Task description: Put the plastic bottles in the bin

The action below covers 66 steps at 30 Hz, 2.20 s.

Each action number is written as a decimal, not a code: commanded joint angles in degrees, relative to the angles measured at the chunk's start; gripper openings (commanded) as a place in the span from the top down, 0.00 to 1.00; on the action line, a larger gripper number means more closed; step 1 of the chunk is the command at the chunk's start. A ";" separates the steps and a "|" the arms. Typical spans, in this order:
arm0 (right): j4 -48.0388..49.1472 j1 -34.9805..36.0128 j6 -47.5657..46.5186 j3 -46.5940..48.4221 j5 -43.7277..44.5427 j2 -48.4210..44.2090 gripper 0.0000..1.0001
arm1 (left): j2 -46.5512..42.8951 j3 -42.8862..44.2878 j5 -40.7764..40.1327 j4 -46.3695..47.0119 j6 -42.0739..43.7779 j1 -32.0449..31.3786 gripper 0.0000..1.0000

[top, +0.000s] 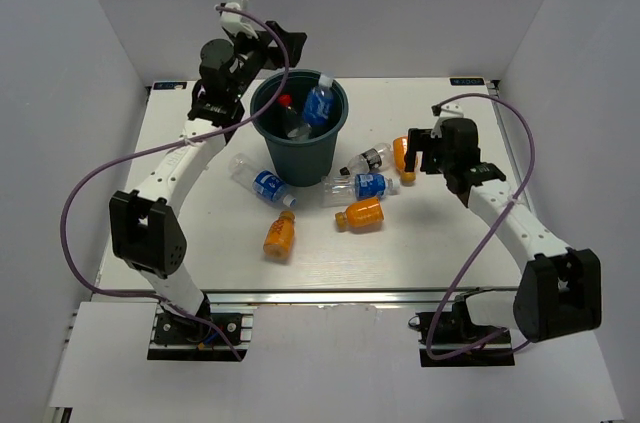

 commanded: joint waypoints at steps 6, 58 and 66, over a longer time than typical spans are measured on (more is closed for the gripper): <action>3.39 -1.27 -0.96 6.96 -1.82 7.55 0.11 | -9.06 1.56 -8.21 -11.11 2.05 -0.20 0.02; 17.35 18.23 -14.15 36.84 -18.52 18.44 0.67 | -40.98 -54.80 -38.40 -23.44 -26.16 0.16 0.02; 11.58 22.98 -13.18 53.53 -19.67 33.74 0.38 | -39.14 -55.16 -35.76 -22.47 -27.83 0.15 0.02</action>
